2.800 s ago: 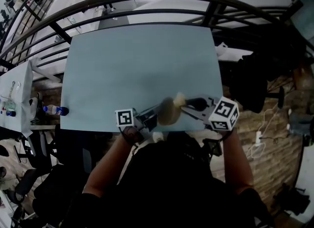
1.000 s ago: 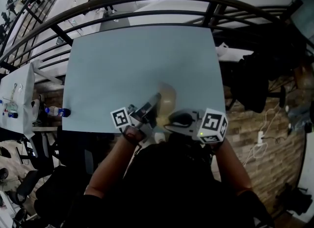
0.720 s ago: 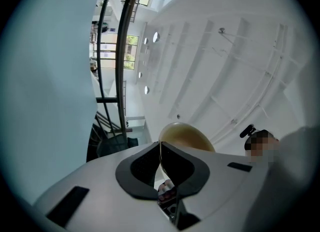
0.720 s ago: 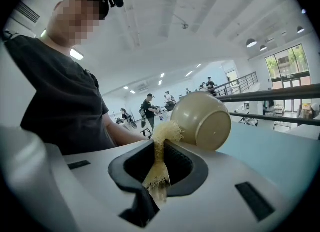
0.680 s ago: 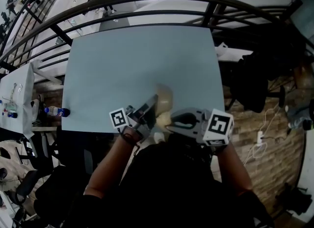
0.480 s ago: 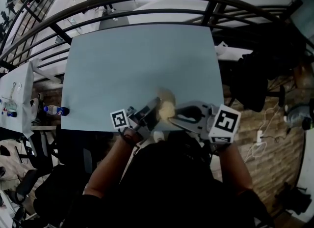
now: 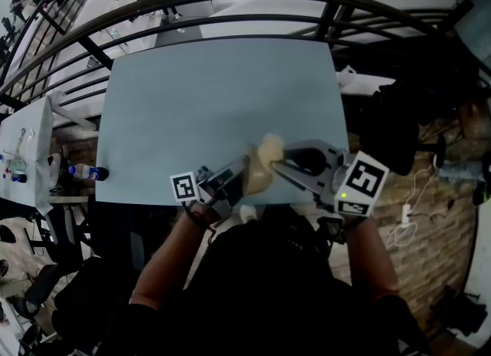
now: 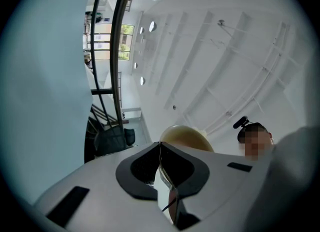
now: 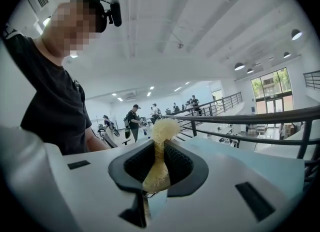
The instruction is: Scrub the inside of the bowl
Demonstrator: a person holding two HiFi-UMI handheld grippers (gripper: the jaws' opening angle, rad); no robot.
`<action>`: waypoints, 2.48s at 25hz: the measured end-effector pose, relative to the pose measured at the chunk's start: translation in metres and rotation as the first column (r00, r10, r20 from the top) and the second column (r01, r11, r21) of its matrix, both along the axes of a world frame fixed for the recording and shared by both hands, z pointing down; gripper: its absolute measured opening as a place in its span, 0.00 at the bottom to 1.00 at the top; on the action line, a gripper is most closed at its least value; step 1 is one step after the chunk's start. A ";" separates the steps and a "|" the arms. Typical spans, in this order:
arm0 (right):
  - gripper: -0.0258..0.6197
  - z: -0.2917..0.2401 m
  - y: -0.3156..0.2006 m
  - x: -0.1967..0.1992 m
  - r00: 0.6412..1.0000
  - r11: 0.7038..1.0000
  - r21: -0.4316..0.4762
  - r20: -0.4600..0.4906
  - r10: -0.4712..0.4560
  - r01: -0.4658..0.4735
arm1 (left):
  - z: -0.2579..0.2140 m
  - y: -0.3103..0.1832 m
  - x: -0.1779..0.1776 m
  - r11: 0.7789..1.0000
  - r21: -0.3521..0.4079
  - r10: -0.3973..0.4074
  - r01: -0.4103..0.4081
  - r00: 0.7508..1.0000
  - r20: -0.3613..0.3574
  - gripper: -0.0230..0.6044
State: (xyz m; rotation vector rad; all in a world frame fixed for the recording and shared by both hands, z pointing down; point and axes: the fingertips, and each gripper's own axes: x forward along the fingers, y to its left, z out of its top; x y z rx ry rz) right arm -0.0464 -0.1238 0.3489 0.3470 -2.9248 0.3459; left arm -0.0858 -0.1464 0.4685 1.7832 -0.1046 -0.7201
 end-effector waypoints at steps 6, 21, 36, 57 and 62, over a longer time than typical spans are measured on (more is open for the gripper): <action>0.14 0.014 -0.027 0.003 0.998 0.998 -0.034 -0.016 0.054 -0.055 | -0.013 0.008 0.006 0.999 0.047 0.022 -0.020 0.998 -0.053 0.05; 0.14 0.063 -0.013 0.002 0.997 0.984 -0.165 -0.042 0.063 -0.069 | -0.018 -0.015 -0.010 0.992 0.055 -0.111 0.115 0.992 -0.066 0.05; 0.14 0.049 0.007 -0.008 0.999 0.982 -0.190 0.032 0.029 -0.022 | 0.009 -0.031 -0.021 0.982 -0.024 -0.187 0.187 0.982 0.010 0.05; 0.14 0.007 -0.022 -0.013 0.995 0.996 0.014 -0.059 0.085 -0.084 | -0.005 -0.018 -0.008 0.993 0.052 -0.110 0.108 0.994 0.029 0.06; 0.14 0.011 -0.037 -0.007 0.989 0.990 0.001 -0.057 0.138 -0.139 | -0.014 -0.016 -0.010 0.992 0.064 -0.106 0.104 0.994 0.020 0.05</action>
